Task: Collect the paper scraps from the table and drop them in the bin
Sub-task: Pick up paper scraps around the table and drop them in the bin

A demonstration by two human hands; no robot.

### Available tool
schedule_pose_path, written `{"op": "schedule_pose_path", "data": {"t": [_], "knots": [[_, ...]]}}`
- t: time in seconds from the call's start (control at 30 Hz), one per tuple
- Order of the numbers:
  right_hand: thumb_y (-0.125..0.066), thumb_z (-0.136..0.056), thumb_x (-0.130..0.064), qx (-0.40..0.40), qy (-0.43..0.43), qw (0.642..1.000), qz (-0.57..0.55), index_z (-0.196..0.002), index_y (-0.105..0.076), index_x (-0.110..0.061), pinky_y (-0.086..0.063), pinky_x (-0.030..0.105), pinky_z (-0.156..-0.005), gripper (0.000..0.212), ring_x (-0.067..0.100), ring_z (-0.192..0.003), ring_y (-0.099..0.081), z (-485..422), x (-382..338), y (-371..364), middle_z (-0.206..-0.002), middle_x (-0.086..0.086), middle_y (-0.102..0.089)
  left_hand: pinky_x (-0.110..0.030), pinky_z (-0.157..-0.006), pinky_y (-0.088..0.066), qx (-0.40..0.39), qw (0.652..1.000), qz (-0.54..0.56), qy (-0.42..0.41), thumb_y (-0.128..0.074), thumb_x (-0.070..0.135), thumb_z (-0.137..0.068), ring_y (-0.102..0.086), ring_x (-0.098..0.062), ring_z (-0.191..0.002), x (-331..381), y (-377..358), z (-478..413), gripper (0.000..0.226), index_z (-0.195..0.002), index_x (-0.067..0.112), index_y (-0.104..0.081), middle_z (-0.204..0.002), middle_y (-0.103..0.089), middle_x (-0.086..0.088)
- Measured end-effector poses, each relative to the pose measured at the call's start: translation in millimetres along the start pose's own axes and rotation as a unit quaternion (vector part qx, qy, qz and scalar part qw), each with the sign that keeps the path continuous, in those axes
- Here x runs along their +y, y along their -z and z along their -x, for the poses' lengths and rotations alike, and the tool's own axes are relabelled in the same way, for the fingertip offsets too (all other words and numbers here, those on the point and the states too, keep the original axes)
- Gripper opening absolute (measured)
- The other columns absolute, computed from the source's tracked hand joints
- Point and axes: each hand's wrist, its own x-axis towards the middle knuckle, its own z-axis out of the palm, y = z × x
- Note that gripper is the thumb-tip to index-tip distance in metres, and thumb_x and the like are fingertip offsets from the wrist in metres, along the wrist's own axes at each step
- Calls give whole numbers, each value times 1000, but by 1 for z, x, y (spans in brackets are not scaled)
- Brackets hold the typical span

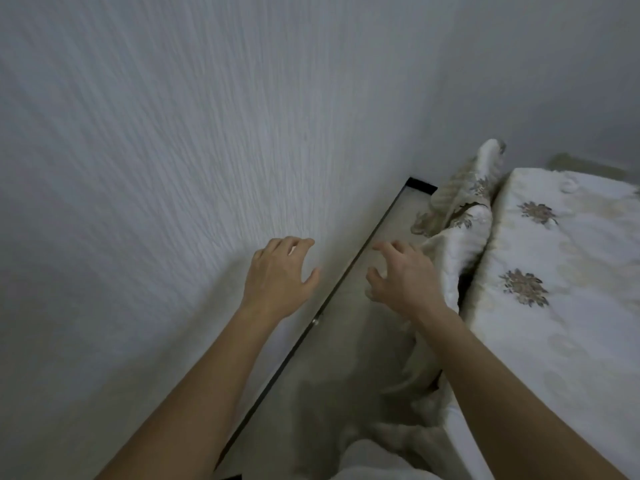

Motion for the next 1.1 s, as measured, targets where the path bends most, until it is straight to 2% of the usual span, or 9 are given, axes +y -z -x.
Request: {"op": "schedule_pose_path", "data": {"t": [0.3,0.53,0.67,0.8,0.97,1.1], "knots": [[-57,-89,-36,6,-55,998,7,-129,-56,-21,-48,41,-87,43,26,-107,-55,-93,34,-22,-116,5,-63,-42,-87,-49,-14,998,30,-54,-51,48,-88,-56,-25,-112,-13,-46,-128,53,-132,18,-56,-124,-63,-3],[-54,-90,-38,0,-101,995,-2,-132,-52,-19,-48,42,-90,46,27,-110,-54,-204,96,-40,-116,6,-62,-41,-86,-49,-28,993,37,-105,-49,48,-87,-56,-24,-110,-8,-94,-269,54,-131,18,-57,-123,-63,-3],[-57,-88,-33,34,-134,990,-13,-126,-58,-17,-50,43,-82,41,30,-101,-57,-259,141,-34,-104,8,-64,-39,-85,-49,-36,989,33,-137,-52,47,-88,-56,-22,-110,10,-121,-349,51,-131,20,-56,-123,-63,-1],[-57,-88,-35,50,-181,982,-1,-127,-58,-19,-47,38,-81,42,27,-103,-56,-296,186,-30,-110,6,-63,-40,-85,-50,-46,983,39,-176,-54,46,-89,-56,-21,-110,32,-147,-413,50,-131,20,-56,-122,-64,-1],[-62,-85,-32,63,-227,972,14,-120,-62,-19,-48,38,-76,38,29,-98,-57,-316,228,-32,-107,5,-64,-40,-84,-51,-79,973,50,-212,-41,52,-86,-57,-23,-109,58,-181,-471,58,-130,18,-57,-120,-64,-2],[-61,-82,-34,62,-280,958,26,-112,-63,-18,-50,41,-76,35,30,-96,-55,-329,262,-36,-101,6,-63,-41,-81,-53,-76,967,64,-233,-39,52,-85,-59,-26,-105,74,-210,-517,60,-128,15,-59,-116,-66,-5]]}}
